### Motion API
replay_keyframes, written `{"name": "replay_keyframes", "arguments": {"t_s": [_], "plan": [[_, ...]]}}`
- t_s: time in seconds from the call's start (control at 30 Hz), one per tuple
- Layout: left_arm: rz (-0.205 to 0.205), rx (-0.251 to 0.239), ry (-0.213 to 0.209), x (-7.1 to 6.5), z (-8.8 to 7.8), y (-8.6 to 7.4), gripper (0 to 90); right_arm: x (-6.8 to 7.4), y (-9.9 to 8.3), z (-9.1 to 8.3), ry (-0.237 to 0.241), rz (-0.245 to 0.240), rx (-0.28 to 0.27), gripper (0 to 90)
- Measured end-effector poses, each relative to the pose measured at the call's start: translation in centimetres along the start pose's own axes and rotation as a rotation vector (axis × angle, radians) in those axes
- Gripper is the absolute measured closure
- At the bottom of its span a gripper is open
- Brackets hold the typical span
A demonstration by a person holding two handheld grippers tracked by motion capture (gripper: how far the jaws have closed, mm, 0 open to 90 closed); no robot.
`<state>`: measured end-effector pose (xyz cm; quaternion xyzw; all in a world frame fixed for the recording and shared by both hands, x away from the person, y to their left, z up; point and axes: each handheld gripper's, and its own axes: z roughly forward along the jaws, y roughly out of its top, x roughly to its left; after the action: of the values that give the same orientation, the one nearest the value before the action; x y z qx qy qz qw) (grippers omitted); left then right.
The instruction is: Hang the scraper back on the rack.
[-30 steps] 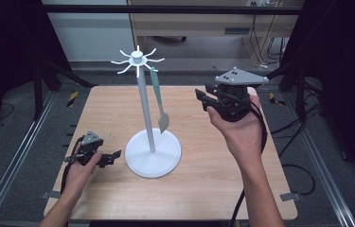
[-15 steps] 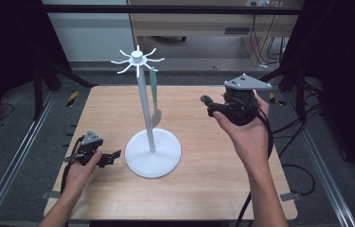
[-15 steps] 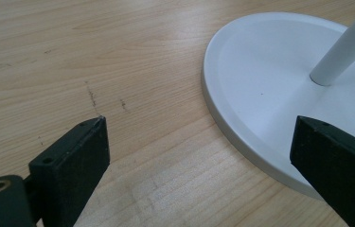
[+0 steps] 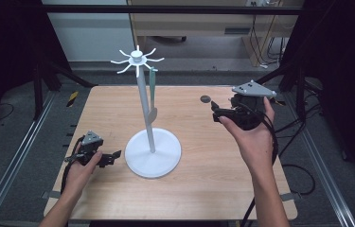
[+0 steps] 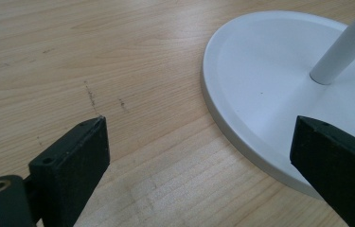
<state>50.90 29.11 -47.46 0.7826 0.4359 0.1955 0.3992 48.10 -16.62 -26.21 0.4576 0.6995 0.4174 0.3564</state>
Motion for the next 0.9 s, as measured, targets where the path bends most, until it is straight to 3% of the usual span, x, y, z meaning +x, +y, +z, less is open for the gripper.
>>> {"name": "replay_keyframes", "arguments": {"t_s": [0.4,0.73,0.9], "plan": [[-0.006,0.000,0.004,0.1,0.0,0.0,5.1,-0.5,-2.8,1.0,-0.013,-0.012,0.036,8.3],[-0.034,-0.008,0.010,0.7,-0.1,-0.1,3.7,-1.7,-6.6,1.8,-0.042,0.011,0.078,7.6],[-0.026,-0.009,0.002,0.6,0.0,0.0,3.9,-2.6,-8.6,2.1,-0.061,0.019,0.105,7.9]]}}
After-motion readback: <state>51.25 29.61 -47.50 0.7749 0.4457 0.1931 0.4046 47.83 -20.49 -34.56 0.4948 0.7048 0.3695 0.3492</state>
